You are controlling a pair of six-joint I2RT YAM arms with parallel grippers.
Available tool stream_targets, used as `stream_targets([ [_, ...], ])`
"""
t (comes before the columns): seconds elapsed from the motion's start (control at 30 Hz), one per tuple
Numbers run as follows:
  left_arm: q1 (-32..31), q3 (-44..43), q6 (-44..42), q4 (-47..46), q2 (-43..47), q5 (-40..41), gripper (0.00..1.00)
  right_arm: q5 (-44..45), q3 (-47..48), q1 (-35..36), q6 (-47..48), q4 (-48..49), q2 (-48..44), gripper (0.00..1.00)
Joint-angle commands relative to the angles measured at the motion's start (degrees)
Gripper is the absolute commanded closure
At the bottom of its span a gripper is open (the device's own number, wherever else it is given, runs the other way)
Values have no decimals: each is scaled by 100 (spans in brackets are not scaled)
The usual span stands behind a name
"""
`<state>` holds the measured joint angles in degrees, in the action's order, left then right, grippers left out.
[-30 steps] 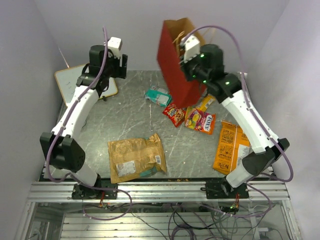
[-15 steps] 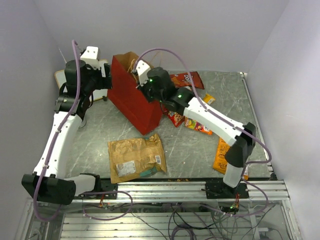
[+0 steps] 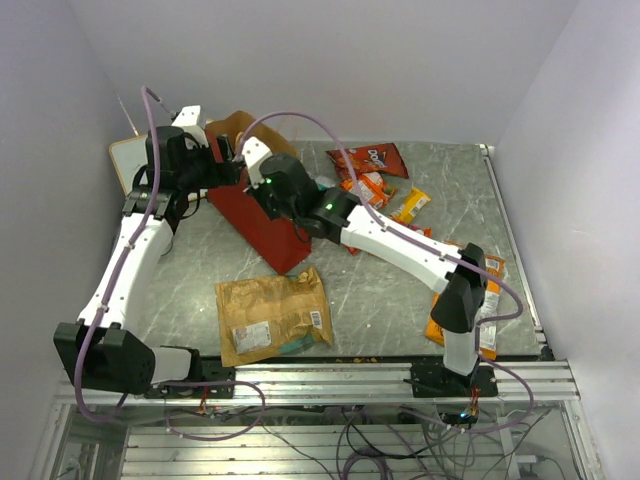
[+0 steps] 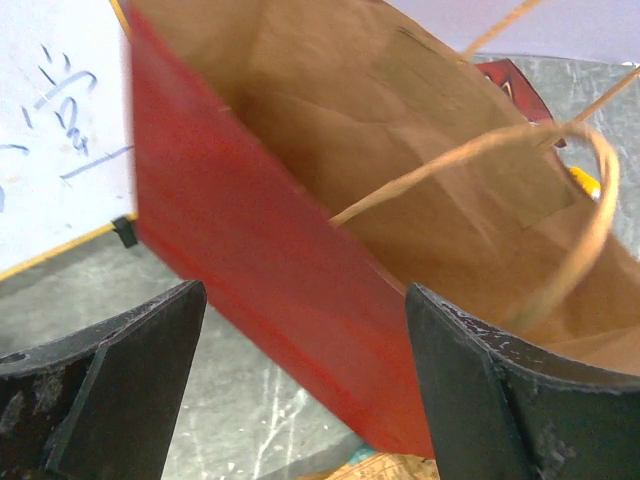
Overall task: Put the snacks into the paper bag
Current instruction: Place the paper bag at the center of the board.
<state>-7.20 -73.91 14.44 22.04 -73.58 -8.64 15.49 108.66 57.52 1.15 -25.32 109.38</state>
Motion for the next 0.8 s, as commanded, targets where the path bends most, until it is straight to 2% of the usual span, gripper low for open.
stream_targets([
  [0.0, 51, 38, 616, -244, -30, -278, 9, 353, 458, 306, 104, 2, 302, 99],
  [0.1, 52, 183, 681, -229, 25, -199, 11, 461, 519, 391, 199, -1, 379, 98],
  [0.27, 59, 377, 723, -204, 16, -44, 21, 460, 533, 403, 244, -1, 369, 96],
  [0.4, 61, 535, 834, -370, 71, -124, 33, 377, 483, 406, 258, -13, 367, 94],
  [0.5, 70, 552, 841, -393, 79, -144, 41, 398, 493, 401, 308, -32, 376, 89],
  [0.6, 86, 592, 818, -481, 111, -179, 54, 414, 476, 393, 373, -43, 324, 80],
  [0.77, 120, 530, 583, -518, 110, -174, 82, 140, 375, 383, 489, -72, 91, 64],
])
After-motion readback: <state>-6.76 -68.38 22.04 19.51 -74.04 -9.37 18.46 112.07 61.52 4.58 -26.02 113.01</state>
